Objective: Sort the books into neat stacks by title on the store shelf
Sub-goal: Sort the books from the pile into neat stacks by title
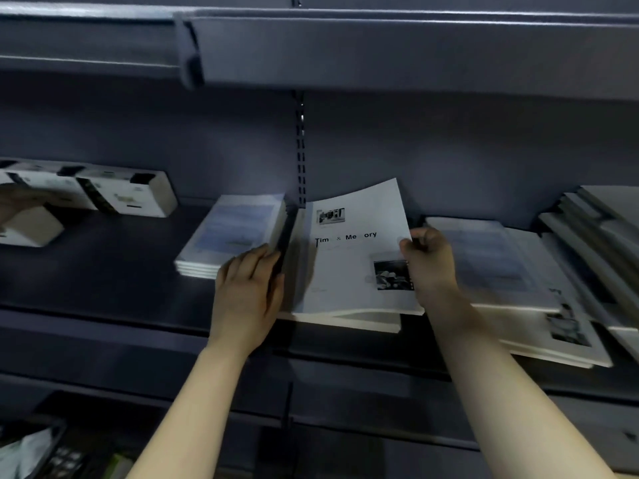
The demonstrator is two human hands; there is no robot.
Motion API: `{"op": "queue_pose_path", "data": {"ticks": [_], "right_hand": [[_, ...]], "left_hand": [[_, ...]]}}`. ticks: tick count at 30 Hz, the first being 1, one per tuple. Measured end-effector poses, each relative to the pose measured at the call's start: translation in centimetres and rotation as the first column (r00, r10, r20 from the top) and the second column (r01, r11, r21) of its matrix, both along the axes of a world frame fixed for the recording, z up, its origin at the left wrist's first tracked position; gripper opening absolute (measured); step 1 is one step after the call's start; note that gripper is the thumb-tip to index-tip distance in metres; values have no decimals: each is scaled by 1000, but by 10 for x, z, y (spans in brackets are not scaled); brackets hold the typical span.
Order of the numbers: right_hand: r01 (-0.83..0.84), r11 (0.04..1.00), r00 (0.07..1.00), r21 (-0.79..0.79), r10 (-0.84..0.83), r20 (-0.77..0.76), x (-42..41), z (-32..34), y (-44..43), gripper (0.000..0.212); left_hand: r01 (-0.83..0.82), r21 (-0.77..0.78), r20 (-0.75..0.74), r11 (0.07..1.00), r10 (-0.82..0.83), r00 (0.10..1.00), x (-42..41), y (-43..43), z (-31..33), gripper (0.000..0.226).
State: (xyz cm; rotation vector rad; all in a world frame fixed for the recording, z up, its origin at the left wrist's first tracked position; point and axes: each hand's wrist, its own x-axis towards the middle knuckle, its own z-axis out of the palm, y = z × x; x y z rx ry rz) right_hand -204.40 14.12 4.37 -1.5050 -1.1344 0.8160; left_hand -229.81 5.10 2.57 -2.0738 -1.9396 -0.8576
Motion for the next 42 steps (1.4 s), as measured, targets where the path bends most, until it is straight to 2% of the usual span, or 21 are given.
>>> {"op": "queue_pose_path", "data": {"ticks": [4, 8, 11, 15, 20, 26, 34, 35, 37, 40, 41, 42], "right_hand": [[57, 998, 998, -38, -58, -15, -25, -6, 0, 14], [92, 995, 995, -31, -90, 37, -38, -6, -6, 13], [14, 999, 996, -34, -11, 89, -40, 0, -16, 14], [-32, 998, 988, -50, 39, 148, -40, 4, -21, 37], [-12, 998, 943, -63, 32, 330, -44, -5, -21, 59], [52, 996, 818, -76, 1, 575, -48, -15, -16, 39], [17, 993, 649, -118, 79, 757, -41, -13, -20, 29], [-7, 991, 634, -134, 108, 766, -38, -13, -20, 32], [-89, 979, 664, -181, 194, 722, -33, -6, -28, 33], [-252, 937, 715, -243, 349, 606, -28, 16, -50, 23], [-291, 911, 723, -292, 410, 557, -26, 21, -58, 28], [-308, 877, 705, -369, 471, 530, -23, 25, -64, 53]], "left_hand": [[-62, -52, 10, 997, 63, 998, -38, -4, -9, 46], [-84, -29, -4, 996, 84, 996, -58, 0, -19, 42], [-60, 17, 3, 998, 60, 998, -60, 1, -20, 44], [-43, 26, -6, 999, 43, 999, -61, 0, -22, 48], [-74, -14, -13, 997, 74, 997, -61, 0, -25, 50], [-65, -25, -40, 998, 63, 997, -61, -1, -26, 50], [-36, -18, -42, 999, 35, 998, -61, -1, -26, 49], [-38, -20, -43, 999, 37, 998, -61, -1, -26, 49], [-40, -21, -43, 999, 39, 998, -62, -1, -26, 49], [-44, -16, -44, 999, 43, 998, -61, -1, -26, 48], [-46, -15, -43, 999, 45, 998, -61, -1, -26, 48], [-47, -15, -41, 999, 47, 998, -61, -1, -26, 48]]}}
